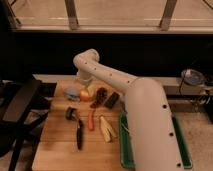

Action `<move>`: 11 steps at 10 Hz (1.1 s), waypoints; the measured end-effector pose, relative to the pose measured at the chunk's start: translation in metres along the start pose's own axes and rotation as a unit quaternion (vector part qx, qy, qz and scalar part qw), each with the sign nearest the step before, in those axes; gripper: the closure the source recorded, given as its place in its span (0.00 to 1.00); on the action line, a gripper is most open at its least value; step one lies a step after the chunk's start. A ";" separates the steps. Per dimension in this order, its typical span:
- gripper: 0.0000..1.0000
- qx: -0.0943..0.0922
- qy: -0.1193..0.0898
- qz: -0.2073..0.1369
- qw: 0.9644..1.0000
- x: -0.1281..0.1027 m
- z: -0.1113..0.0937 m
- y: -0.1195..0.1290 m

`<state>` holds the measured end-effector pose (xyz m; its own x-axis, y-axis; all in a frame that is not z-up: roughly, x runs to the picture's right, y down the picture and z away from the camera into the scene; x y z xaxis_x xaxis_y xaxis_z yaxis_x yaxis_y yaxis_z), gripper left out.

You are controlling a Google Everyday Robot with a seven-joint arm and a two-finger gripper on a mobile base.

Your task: Place apple in table surface

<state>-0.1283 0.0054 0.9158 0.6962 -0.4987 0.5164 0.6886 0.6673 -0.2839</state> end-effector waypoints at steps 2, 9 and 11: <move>0.20 -0.015 -0.019 0.023 0.999 0.003 0.021 0.009; 0.74 -0.035 -0.031 0.025 0.999 -0.007 0.044 0.025; 0.94 -0.020 -0.012 0.010 1.000 -0.008 0.018 0.015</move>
<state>-0.1273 0.0299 0.9219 0.7053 -0.4710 0.5298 0.6823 0.6538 -0.3272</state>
